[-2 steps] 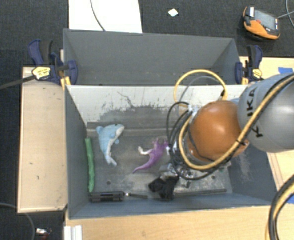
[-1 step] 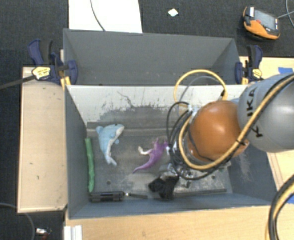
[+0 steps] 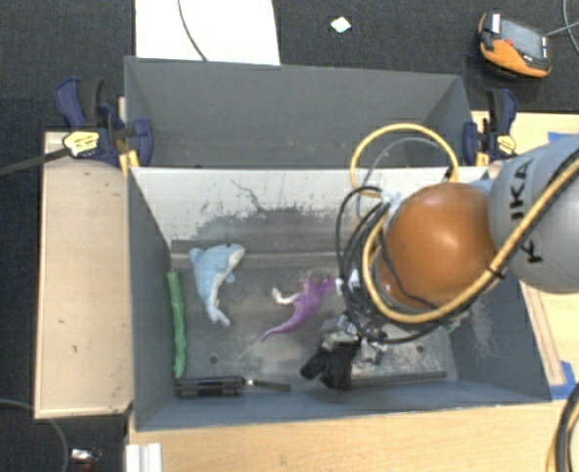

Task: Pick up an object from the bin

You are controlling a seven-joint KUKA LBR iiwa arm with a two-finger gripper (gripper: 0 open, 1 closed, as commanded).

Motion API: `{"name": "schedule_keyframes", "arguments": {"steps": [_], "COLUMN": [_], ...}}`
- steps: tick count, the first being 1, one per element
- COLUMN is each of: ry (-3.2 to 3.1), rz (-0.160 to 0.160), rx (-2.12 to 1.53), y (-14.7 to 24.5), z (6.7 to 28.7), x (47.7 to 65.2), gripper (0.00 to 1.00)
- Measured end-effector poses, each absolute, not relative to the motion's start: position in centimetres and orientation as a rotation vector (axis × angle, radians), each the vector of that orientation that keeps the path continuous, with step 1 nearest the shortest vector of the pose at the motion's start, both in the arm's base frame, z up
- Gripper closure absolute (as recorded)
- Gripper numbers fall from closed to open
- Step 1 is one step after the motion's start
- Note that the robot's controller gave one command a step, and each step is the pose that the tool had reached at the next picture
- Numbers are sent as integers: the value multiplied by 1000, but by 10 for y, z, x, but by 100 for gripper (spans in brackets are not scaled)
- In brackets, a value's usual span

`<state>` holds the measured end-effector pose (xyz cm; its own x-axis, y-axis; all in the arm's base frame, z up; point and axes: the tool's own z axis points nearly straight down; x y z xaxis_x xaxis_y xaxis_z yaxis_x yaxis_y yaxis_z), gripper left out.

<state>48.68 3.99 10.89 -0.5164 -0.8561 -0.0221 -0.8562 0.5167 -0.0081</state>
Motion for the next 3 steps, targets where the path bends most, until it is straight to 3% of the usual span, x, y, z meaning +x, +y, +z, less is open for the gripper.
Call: {"name": "schedule_keyframes", "arguments": {"steps": [3], "ry": [2714], "rz": [3], "rx": [-1521], "y": [40], "z": [188], "x": [488], "gripper": [100]}}
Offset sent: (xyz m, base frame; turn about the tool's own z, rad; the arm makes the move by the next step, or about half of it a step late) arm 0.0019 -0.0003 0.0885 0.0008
